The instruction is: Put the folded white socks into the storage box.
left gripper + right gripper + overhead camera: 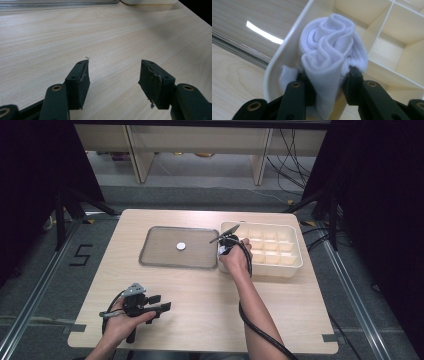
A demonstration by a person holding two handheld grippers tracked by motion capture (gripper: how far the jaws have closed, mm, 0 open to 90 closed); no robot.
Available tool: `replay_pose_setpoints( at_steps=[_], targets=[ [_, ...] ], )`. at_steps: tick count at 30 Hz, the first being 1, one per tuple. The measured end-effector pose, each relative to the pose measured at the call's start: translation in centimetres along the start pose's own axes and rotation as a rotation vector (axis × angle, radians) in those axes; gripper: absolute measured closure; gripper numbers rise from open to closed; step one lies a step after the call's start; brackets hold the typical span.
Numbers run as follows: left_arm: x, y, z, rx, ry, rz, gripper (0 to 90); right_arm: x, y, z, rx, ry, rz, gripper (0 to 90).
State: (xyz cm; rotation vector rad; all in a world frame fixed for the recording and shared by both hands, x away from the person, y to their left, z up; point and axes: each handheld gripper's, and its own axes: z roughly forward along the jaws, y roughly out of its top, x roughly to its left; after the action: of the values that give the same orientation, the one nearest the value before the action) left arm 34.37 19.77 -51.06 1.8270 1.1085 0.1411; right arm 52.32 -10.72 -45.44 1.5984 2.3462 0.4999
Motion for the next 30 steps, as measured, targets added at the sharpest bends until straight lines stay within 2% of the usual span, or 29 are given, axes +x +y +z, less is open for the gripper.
replay_pose_setpoints(
  at_steps=[3, 5, 6, 13, 14, 16, 19, 20, 22, 25, 26, 27, 28, 30],
  targets=[
    [0.0, -0.1, 0.1, -0.001, -0.005, -0.002, 40.1, -0.1, -0.2, -0.1, -0.015, 0.015, 0.028, 65.9],
    [0.1, -0.2, 0.0, 0.003, -0.002, 0.000, 40.1, -0.5, -0.4, -0.1, -0.041, 0.028, 0.022, 65.1],
    [0.2, -0.1, 0.0, 0.002, 0.000, 0.000, 40.1, -0.4, -0.5, -0.2, -0.041, 0.030, 0.055, 64.8],
    [0.2, -0.2, 0.0, 0.001, 0.000, -0.005, 40.1, -0.7, -0.6, -0.5, -0.062, 0.079, 0.109, 62.9],
    [0.2, -0.2, 0.0, 0.003, 0.007, -0.005, 40.1, -0.8, -0.7, -0.6, -0.068, 0.080, 0.105, 62.7],
    [0.2, -0.2, 0.0, 0.004, 0.005, -0.005, 40.1, -0.7, -0.8, -0.6, -0.076, 0.084, 0.127, 62.4],
    [0.2, -0.2, 0.0, 0.001, -0.001, -0.006, 40.1, -0.8, -0.8, -0.6, -0.088, 0.078, 0.118, 62.1],
    [0.2, -0.2, 0.0, 0.003, 0.003, -0.006, 40.1, -0.7, -0.8, -0.7, -0.084, 0.081, 0.133, 62.0],
    [0.2, -0.2, 0.0, 0.003, 0.005, -0.008, 40.1, -0.8, -0.8, -0.7, -0.089, 0.076, 0.117, 61.5],
    [0.3, -0.2, 0.0, 0.001, 0.002, -0.008, 40.1, -0.6, -0.8, -1.0, -0.095, 0.069, 0.138, 59.5],
    [0.3, -0.2, 0.0, 0.003, 0.003, -0.005, 40.1, -0.7, -0.8, -1.1, -0.102, 0.071, 0.124, 58.7],
    [0.3, -0.2, 0.0, 0.007, 0.002, -0.004, 40.1, -1.0, -0.8, -1.1, -0.129, 0.066, 0.097, 56.2],
    [0.3, -0.2, 0.0, 0.005, 0.006, -0.003, 40.1, -1.0, -0.8, -1.1, -0.137, 0.062, 0.095, 53.3],
    [0.2, -0.2, 0.0, 0.007, 0.001, -0.002, 40.1, -1.2, -0.7, -1.4, -0.149, 0.045, 0.086, 41.2]
  ],
)
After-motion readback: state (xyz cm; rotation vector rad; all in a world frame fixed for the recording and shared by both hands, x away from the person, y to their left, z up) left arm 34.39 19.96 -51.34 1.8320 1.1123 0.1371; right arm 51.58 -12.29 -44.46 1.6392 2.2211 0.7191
